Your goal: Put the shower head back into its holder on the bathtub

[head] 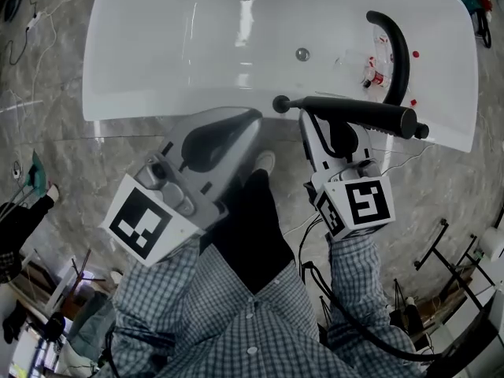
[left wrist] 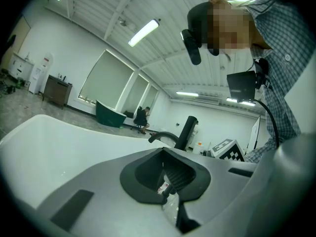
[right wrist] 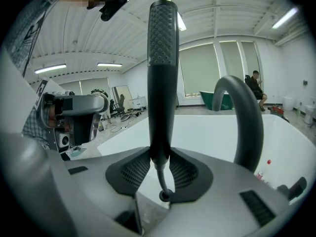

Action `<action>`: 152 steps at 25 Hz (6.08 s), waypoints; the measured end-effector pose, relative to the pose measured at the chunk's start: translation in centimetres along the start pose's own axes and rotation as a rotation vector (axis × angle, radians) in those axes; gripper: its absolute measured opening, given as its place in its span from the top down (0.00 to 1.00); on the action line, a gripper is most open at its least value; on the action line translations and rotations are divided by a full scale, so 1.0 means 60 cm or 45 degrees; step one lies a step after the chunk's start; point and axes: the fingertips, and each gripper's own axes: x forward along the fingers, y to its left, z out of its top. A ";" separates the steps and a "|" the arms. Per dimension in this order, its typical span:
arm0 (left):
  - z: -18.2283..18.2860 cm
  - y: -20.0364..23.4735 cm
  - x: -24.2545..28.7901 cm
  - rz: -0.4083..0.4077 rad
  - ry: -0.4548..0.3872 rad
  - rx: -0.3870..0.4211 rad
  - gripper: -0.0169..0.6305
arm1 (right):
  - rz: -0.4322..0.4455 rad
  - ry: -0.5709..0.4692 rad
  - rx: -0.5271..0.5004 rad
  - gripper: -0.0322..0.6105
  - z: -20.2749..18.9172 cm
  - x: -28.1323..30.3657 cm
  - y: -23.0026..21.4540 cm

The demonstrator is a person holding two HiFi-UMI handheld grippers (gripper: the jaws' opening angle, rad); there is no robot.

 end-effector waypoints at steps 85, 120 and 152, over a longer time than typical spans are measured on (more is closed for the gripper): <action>-0.163 0.066 -0.003 0.071 0.129 -0.105 0.96 | -0.097 0.240 -0.096 0.80 -0.284 0.130 -0.010; 0.147 -0.139 -0.066 -0.066 0.007 0.129 0.96 | -0.138 -0.123 0.068 0.91 0.158 -0.201 0.066; 0.297 -0.175 -0.131 -0.029 -0.193 0.221 0.96 | -0.046 -0.437 -0.045 0.92 0.361 -0.283 0.115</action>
